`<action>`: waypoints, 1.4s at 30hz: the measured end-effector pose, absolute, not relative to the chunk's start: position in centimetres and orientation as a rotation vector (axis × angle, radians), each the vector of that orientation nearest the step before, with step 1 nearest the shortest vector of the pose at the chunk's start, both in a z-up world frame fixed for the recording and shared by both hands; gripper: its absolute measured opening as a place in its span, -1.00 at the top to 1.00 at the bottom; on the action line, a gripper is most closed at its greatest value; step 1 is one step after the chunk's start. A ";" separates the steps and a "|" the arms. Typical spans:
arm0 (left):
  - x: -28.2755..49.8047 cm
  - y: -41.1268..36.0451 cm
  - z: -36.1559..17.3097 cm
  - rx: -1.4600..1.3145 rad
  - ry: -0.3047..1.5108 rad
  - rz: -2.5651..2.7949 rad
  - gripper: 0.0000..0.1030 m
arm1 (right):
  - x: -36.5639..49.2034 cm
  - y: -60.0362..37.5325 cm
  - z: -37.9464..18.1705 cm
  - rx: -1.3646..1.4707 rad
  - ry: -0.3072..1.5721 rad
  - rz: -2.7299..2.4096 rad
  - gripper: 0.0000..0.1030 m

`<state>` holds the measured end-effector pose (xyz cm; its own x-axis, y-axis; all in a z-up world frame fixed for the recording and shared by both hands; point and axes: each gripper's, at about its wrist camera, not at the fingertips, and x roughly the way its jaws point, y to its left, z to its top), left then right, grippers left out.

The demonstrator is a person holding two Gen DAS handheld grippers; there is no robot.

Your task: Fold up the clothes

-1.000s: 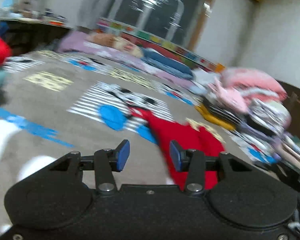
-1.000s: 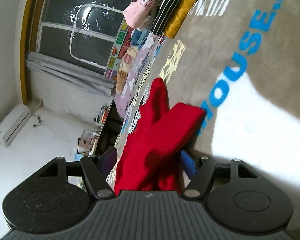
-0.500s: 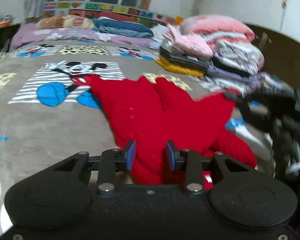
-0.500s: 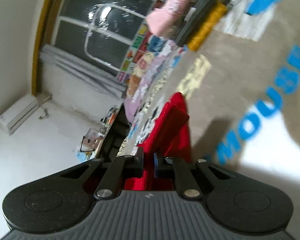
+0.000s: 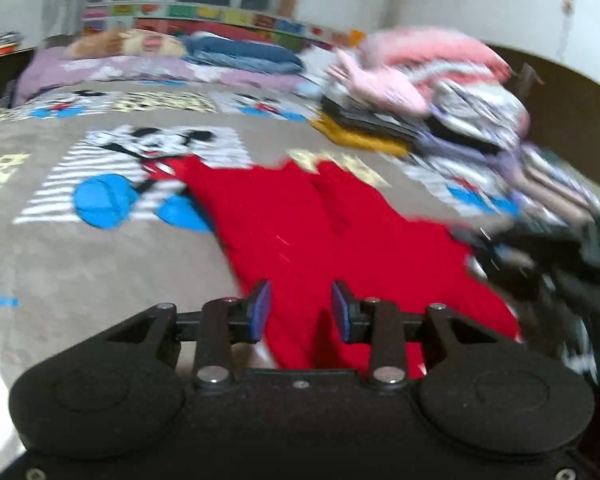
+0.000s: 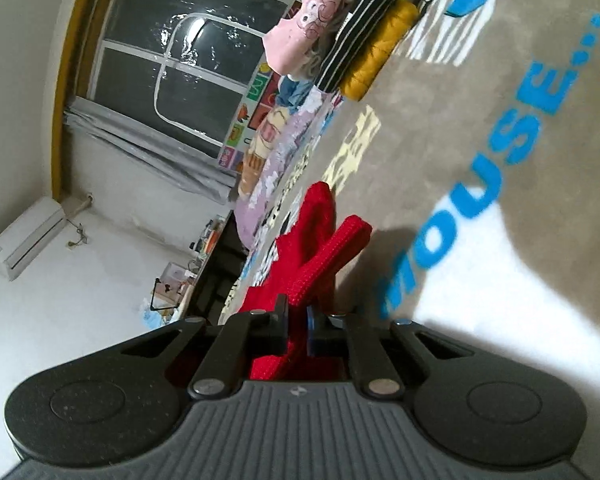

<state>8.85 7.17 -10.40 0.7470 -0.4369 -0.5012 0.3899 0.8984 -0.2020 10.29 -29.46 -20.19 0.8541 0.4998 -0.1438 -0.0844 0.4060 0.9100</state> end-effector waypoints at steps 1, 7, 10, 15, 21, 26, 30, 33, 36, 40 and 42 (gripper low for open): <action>9.6 7.5 -10.4 -0.101 0.569 -0.430 0.38 | 10.2 -29.4 -20.3 1.103 0.424 0.384 0.80; 15.0 8.3 -11.2 -0.126 0.601 -0.339 0.38 | 9.8 -29.3 -21.1 1.107 0.434 0.377 0.80; 17.7 8.1 -11.5 -0.121 0.609 -0.323 0.38 | 9.9 -29.0 -21.3 1.064 0.444 0.378 0.80; 20.7 4.7 -11.6 -0.002 0.609 -0.439 0.38 | 9.8 -28.6 -21.4 1.020 0.438 0.383 0.80; 21.6 3.9 -11.2 0.053 0.609 -0.494 0.38 | 9.7 -28.7 -21.5 1.003 0.432 0.393 0.81; 22.9 7.7 -9.9 -0.149 0.585 -0.481 0.38 | 9.9 -28.6 -21.5 1.002 0.432 0.395 0.81; 24.3 9.9 -10.3 -0.309 0.621 -0.441 0.38 | 9.9 -28.5 -21.6 1.004 0.431 0.399 0.81; 24.9 9.6 -10.7 -0.364 0.662 -0.463 0.38 | 9.9 -28.5 -21.6 1.006 0.431 0.402 0.80; 25.2 7.5 -10.9 -0.257 0.656 -0.428 0.64 | 10.0 -28.4 -21.6 1.005 0.431 0.403 0.80; 25.1 5.0 -10.3 -0.171 0.628 -0.450 0.85 | 10.0 -28.5 -21.6 1.004 0.429 0.409 0.80; 25.2 3.6 -10.3 -0.114 0.631 -0.458 0.85 | 9.9 -28.6 -21.6 1.003 0.428 0.411 0.80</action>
